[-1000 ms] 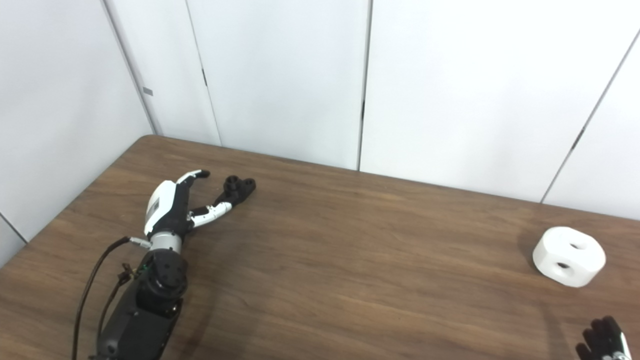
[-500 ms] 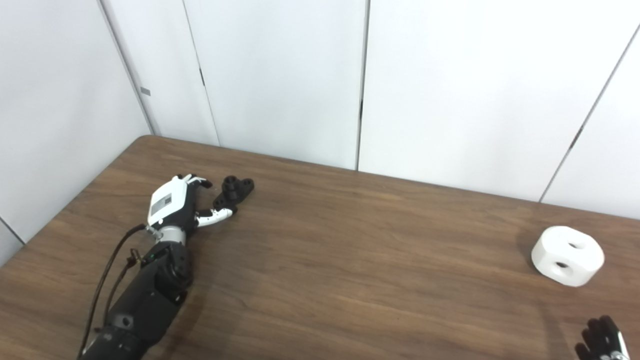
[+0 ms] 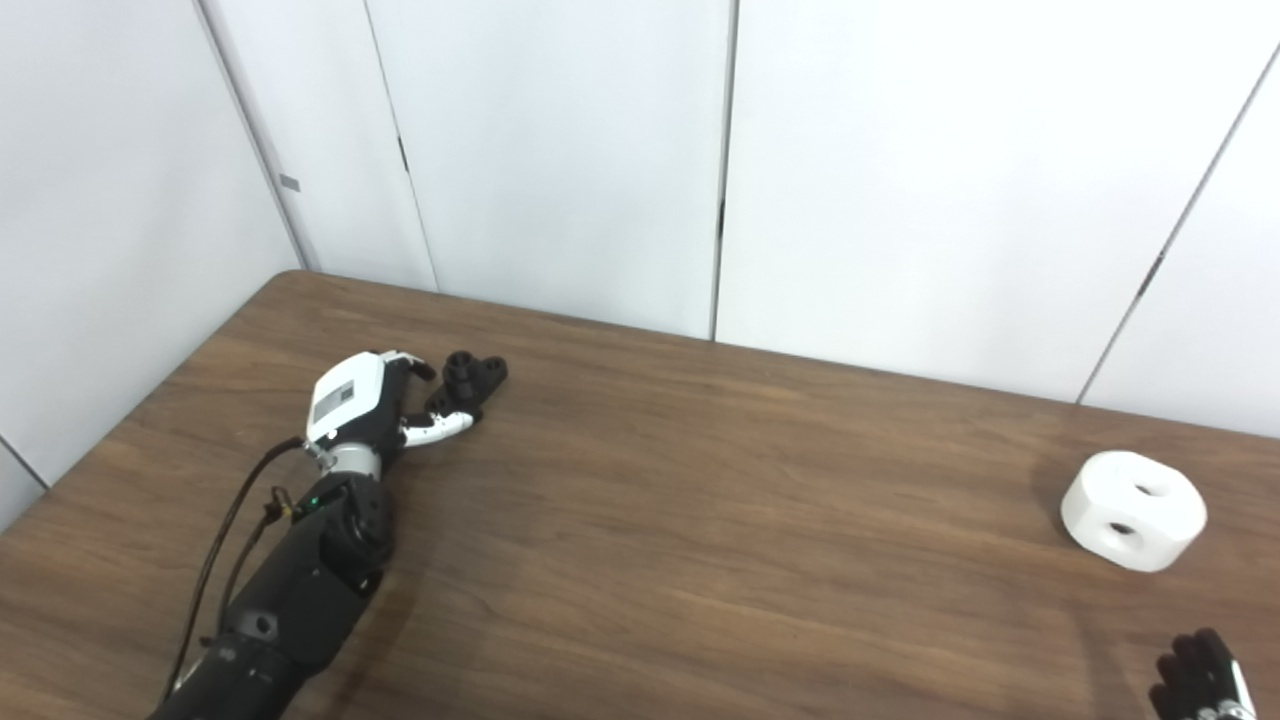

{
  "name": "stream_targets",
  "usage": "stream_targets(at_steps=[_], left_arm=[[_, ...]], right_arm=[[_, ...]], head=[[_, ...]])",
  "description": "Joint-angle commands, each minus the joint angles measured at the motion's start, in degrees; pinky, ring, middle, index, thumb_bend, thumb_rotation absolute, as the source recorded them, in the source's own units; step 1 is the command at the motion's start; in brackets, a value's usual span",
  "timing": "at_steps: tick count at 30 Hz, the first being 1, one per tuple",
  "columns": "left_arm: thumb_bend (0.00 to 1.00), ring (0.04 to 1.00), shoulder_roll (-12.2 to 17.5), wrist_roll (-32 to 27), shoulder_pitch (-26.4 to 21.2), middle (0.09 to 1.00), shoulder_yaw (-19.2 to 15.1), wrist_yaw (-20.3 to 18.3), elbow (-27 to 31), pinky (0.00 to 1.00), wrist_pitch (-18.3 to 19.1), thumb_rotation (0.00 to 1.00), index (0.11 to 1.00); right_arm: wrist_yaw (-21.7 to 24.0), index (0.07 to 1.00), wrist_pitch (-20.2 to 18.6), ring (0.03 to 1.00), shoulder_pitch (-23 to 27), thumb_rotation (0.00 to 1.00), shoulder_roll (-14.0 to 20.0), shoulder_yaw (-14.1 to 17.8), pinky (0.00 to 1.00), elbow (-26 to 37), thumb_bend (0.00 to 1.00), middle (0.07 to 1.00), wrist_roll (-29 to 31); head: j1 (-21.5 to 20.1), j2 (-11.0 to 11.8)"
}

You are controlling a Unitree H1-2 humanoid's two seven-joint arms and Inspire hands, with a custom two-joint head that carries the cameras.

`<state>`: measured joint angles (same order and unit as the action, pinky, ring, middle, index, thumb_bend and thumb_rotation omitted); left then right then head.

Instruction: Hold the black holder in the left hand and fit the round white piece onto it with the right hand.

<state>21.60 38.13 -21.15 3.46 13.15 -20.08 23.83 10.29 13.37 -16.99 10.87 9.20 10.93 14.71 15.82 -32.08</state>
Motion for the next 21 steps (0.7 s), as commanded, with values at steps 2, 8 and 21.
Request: stream_targets(at_steps=[2, 8, 21], left_arm=[[0.85, 0.959, 1.1, -0.3, -3.2, 0.874, -0.1, 1.5, 0.3, 1.00, -1.8, 0.39, 0.672], [0.83, 0.960, 1.1, -0.6, -3.6, 0.866, 0.3, 2.8, -1.0, 1.00, -3.6, 0.35, 0.621], [0.56, 0.939, 1.1, -2.0, -3.7, 0.829, -0.1, 8.6, -5.4, 1.00, -10.0, 0.09, 0.497]], right_arm=[[-0.7, 0.967, -0.5, 0.985, -2.0, 0.92, -1.6, -0.8, 1.00, -1.8, 0.57, 0.981, -0.5], [-0.9, 0.964, -0.8, 0.996, -2.1, 0.91, -1.6, -1.1, 1.00, -1.5, 0.56, 0.981, -0.3], [-0.8, 0.967, -0.5, 0.985, -1.9, 0.90, -1.5, -1.0, 1.00, -2.0, 0.54, 0.978, 0.2]], head=[[0.0, -0.1], [-0.2, -0.2], [-0.1, -0.4]])
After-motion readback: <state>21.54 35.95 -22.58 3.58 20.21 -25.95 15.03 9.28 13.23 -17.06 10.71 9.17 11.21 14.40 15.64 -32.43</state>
